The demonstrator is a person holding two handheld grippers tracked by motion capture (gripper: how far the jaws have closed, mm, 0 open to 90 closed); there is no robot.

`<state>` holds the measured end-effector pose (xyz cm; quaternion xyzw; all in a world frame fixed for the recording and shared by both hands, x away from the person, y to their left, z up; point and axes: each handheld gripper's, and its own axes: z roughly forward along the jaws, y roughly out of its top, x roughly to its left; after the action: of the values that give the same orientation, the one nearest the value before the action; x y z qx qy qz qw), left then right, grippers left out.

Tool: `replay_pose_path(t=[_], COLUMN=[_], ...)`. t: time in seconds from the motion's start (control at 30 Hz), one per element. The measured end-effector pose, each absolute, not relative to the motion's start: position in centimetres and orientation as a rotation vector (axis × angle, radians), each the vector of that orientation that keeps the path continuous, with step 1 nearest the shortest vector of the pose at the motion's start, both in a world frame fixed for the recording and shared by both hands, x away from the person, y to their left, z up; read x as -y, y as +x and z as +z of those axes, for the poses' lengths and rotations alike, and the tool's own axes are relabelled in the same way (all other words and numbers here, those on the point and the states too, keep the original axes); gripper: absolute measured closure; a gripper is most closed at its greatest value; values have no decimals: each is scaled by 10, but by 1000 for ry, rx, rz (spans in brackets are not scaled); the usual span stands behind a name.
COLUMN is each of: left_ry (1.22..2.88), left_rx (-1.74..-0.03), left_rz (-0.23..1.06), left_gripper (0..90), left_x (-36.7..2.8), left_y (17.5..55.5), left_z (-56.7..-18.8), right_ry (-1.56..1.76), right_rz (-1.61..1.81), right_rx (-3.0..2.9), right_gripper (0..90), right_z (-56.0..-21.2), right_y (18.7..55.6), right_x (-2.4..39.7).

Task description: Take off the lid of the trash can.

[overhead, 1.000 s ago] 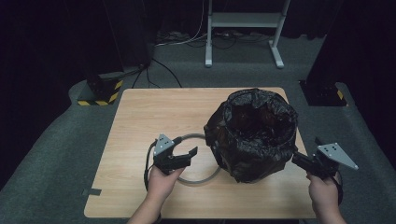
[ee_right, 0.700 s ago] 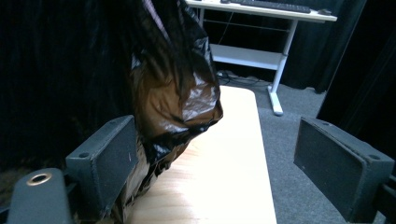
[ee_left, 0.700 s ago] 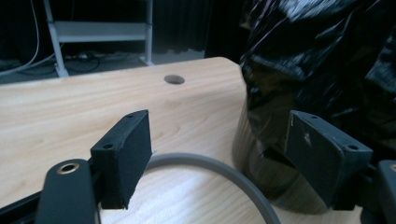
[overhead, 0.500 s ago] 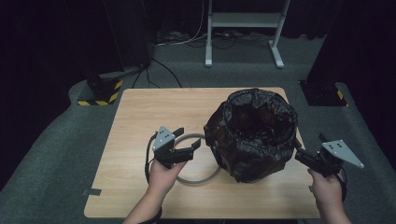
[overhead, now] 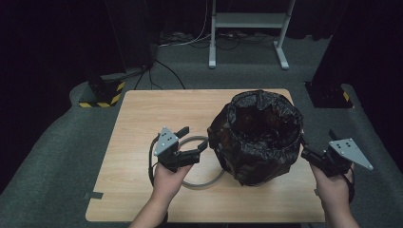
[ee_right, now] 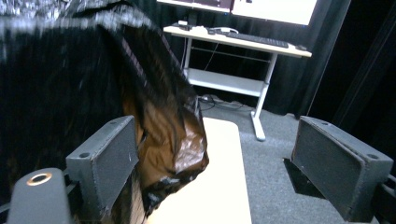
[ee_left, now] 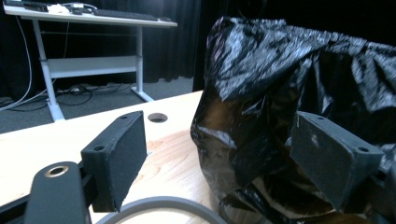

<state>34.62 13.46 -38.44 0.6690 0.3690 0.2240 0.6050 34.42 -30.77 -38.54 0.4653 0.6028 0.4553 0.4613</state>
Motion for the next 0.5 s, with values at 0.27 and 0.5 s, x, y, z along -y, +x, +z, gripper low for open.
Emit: replay_pose_path(t=[0.27,0.5], left_ry=[1545,1538], left_rx=[-829,-812], left_rz=[513,499], left_gripper=[171,173], left_x=[-125,-111], left_y=[348,352], left_z=[-373,-366], right_ry=[1117,1118], right_rz=[1144,1143], right_rx=[-1469,-1466], right_gripper=[139,168], right_z=[-373,-367], right_y=[347,354], right_x=[302,301])
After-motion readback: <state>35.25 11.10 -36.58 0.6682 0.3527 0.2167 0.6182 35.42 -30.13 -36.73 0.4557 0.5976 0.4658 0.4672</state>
